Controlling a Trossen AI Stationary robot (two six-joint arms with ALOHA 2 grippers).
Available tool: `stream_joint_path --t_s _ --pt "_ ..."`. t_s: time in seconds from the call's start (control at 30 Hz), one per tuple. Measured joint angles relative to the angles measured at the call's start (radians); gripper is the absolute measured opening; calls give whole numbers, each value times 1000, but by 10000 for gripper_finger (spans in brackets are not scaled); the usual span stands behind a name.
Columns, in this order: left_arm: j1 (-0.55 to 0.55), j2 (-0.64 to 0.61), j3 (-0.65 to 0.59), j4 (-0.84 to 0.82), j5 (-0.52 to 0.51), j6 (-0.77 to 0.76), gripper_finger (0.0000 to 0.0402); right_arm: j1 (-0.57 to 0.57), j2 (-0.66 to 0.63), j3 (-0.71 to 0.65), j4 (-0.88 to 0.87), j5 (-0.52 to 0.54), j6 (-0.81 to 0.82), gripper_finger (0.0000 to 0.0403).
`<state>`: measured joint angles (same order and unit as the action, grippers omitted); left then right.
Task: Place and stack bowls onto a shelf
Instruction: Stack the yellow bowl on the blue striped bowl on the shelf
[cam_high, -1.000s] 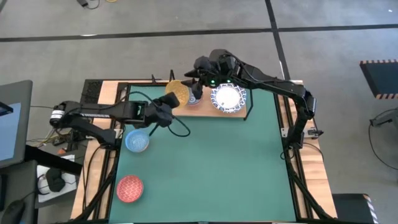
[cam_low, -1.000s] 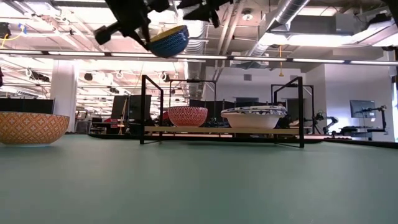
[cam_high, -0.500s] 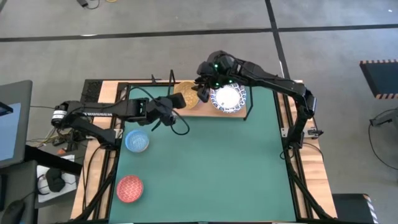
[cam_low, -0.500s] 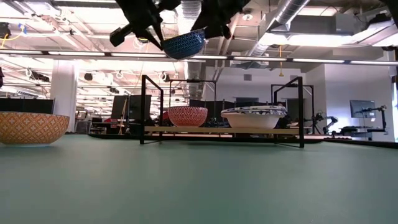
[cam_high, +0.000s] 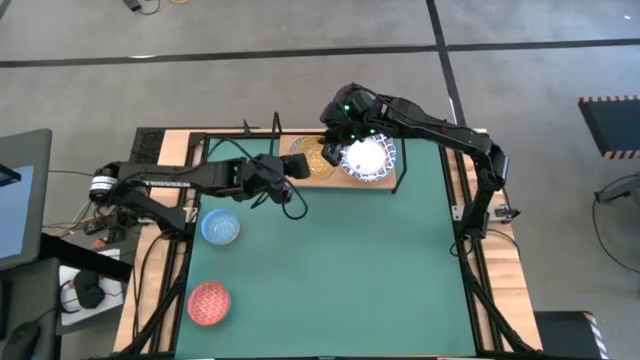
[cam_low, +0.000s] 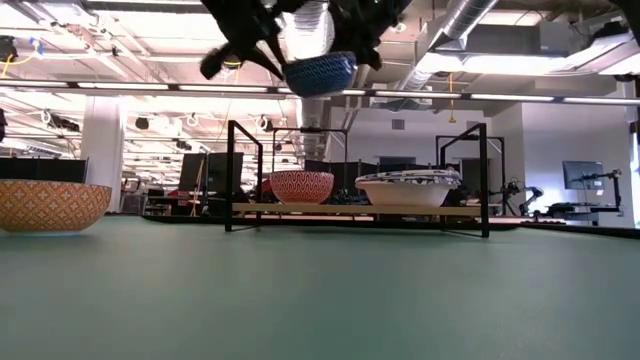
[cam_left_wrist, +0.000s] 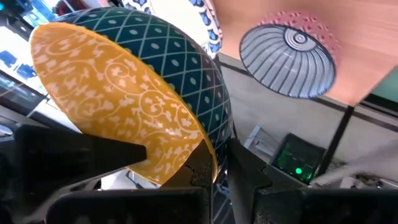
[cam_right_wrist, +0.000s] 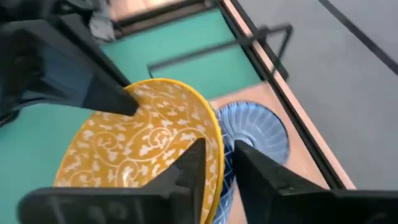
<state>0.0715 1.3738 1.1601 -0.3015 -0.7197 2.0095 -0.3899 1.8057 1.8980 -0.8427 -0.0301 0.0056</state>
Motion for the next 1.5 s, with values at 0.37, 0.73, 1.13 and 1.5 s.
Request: stream_joint_path --t_s 0.37,0.73,1.13,1.5 --pt "-6 91 5 202 9 52 9 -13 2 -16 -213 13 -11 64" --pt "19 87 8 304 4 -144 0 -13 3 -22 -147 31 19 38" --pt "129 -220 5 130 25 -1252 2 -97 141 -20 193 79 122 38" --pt "321 -460 -94 -224 338 -2019 100 -111 313 -20 263 77 129 38"
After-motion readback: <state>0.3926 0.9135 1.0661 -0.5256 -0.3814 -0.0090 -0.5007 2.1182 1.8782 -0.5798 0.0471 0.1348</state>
